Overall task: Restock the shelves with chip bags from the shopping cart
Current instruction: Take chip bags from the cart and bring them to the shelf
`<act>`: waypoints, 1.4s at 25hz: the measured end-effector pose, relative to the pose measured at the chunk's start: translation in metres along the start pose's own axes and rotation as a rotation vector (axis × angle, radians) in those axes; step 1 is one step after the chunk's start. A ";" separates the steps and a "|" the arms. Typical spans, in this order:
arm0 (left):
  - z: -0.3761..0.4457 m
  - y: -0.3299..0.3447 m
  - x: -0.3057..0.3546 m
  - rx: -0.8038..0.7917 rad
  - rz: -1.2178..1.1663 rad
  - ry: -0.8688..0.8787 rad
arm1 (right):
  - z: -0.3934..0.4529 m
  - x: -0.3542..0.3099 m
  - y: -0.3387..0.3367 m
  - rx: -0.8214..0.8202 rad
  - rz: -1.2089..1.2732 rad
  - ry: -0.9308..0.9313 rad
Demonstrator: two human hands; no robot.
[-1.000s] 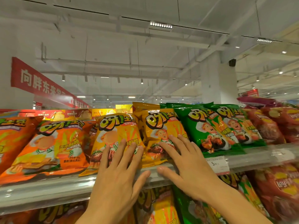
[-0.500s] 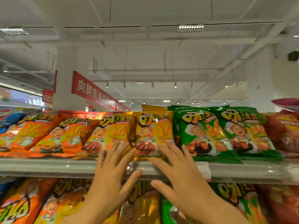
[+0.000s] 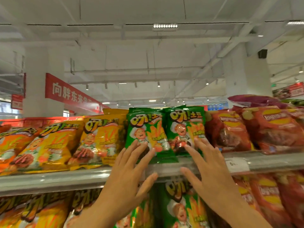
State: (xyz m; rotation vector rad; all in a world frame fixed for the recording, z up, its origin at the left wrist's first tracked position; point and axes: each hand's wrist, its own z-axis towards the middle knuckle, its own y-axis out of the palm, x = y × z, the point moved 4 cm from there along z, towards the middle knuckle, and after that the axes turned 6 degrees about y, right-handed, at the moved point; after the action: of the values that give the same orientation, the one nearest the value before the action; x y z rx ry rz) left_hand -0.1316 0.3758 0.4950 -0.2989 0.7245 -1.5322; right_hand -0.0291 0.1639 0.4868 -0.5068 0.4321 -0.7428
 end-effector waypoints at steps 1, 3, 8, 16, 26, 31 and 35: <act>0.007 0.007 0.007 -0.022 0.020 0.006 | 0.002 0.013 0.000 -0.038 -0.054 0.033; 0.013 0.020 0.013 -0.082 0.080 -0.002 | 0.005 0.031 0.000 -0.104 -0.102 0.074; 0.028 0.022 0.018 -0.081 0.155 -0.081 | 0.025 0.056 -0.022 0.050 -0.024 0.213; 0.047 0.029 0.023 -0.124 0.158 -0.110 | 0.099 0.070 -0.029 -0.299 0.559 0.491; 0.115 0.052 0.071 -0.129 0.028 0.133 | 0.130 0.080 -0.067 -0.521 0.444 0.403; 0.112 0.065 0.068 -0.090 0.060 0.142 | 0.183 0.046 -0.055 -0.171 0.108 0.071; 0.110 0.062 0.066 -0.027 0.054 0.181 | 0.202 0.037 -0.001 -0.459 -0.239 0.046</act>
State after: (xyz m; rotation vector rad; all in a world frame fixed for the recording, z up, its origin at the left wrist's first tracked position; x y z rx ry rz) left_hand -0.0245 0.2871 0.5259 -0.1607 0.8885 -1.5123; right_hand 0.1038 0.1930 0.6410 -0.9858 0.5963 -0.8896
